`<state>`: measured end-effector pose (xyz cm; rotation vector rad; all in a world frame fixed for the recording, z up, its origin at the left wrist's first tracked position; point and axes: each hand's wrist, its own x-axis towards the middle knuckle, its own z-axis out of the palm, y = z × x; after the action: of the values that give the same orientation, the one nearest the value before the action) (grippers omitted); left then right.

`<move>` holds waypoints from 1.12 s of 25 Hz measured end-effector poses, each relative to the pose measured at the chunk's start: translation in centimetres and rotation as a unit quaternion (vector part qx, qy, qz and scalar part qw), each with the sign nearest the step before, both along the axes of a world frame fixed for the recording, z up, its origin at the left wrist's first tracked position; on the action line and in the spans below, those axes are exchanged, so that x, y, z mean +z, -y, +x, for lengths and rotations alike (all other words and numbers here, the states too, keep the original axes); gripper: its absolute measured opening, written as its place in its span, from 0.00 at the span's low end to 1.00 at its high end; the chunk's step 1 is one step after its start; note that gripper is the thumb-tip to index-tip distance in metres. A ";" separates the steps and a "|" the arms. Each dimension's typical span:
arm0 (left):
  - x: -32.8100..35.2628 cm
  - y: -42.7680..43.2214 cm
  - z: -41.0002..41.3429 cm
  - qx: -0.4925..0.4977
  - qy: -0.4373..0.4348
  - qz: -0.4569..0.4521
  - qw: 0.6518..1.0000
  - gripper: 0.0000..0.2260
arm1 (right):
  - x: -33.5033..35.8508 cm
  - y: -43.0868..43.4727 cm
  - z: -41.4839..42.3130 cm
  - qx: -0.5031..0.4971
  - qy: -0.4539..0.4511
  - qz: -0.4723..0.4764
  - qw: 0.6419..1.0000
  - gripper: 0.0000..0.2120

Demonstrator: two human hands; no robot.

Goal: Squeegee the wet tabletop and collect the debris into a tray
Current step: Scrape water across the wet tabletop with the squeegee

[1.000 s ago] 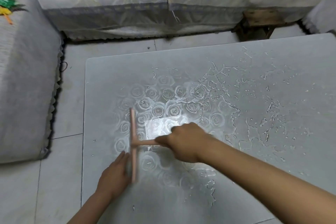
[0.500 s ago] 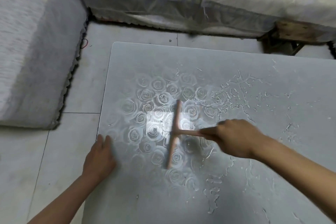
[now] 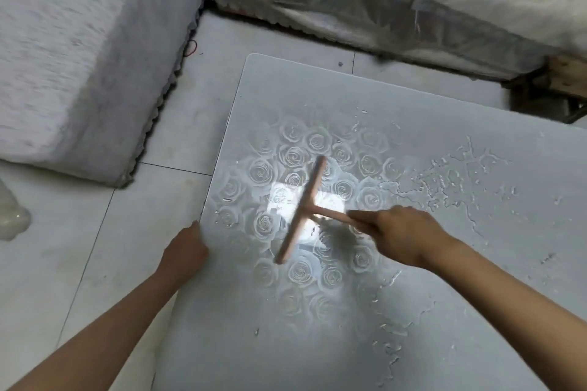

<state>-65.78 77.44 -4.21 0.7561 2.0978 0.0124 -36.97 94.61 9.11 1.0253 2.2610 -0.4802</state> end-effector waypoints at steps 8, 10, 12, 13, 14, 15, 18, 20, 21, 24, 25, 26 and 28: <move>-0.8 -0.1 -2.1 0.091 0.048 0.015 0.995 0.18 | -0.1 4.7 -14.3 0.176 -0.083 -0.009 0.981 0.20; -1.1 -0.4 -1.7 0.075 0.015 0.047 0.996 0.20 | -1.2 4.6 -15.2 0.198 -0.069 0.008 0.978 0.20; -0.7 -0.3 -1.1 0.014 -0.063 0.131 0.989 0.21 | -1.9 4.1 -13.2 0.164 -0.058 0.010 0.985 0.20; -0.6 0.0 -0.6 -0.019 -0.093 0.168 0.981 0.19 | -1.9 4.4 -12.0 0.141 -0.050 0.002 0.989 0.20; -0.4 0.0 0.0 -0.032 -0.094 0.183 0.978 0.18 | -1.9 4.8 -11.0 0.124 -0.054 0.001 0.991 0.20; -0.2 -0.1 0.7 -0.033 -0.077 0.177 0.981 0.17 | -1.9 5.3 -10.5 0.113 -0.057 0.005 0.992 0.20; 0.1 -0.6 2.7 -0.025 -0.027 0.142 0.989 0.14 | -2.2 5.8 -10.3 0.099 -0.056 0.013 0.993 0.20; -0.2 -0.6 3.2 -0.036 -0.033 0.148 0.988 0.19 | -2.7 5.4 -9.9 0.099 -0.068 0.016 0.993 0.21; -0.3 -0.7 3.5 -0.035 -0.042 0.153 0.987 0.21 | -3.0 5.0 -9.5 0.100 -0.071 0.015 0.992 0.21; -0.5 -2.5 5.6 -0.023 -0.030 0.157 0.987 0.19 | -3.1 3.7 -6.4 0.084 -0.071 0.021 0.994 0.20; -0.5 -3.5 6.8 -0.028 -0.006 0.163 0.986 0.17 | -2.7 3.2 -4.9 0.068 -0.057 0.032 0.996 0.20; -0.4 -4.5 8.1 -0.038 0.020 0.168 0.985 0.14 | -1.9 2.7 -3.5 0.051 -0.036 0.040 0.997 0.19; 0.1 -5.8 10.6 -0.055 0.073 0.175 0.980 0.11 | 0.1 2.3 -1.6 0.024 0.003 0.044 0.999 0.18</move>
<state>-55.14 83.22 -4.08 1.0468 1.9327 0.3740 -38.59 92.31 9.22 1.0128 2.3142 -0.3592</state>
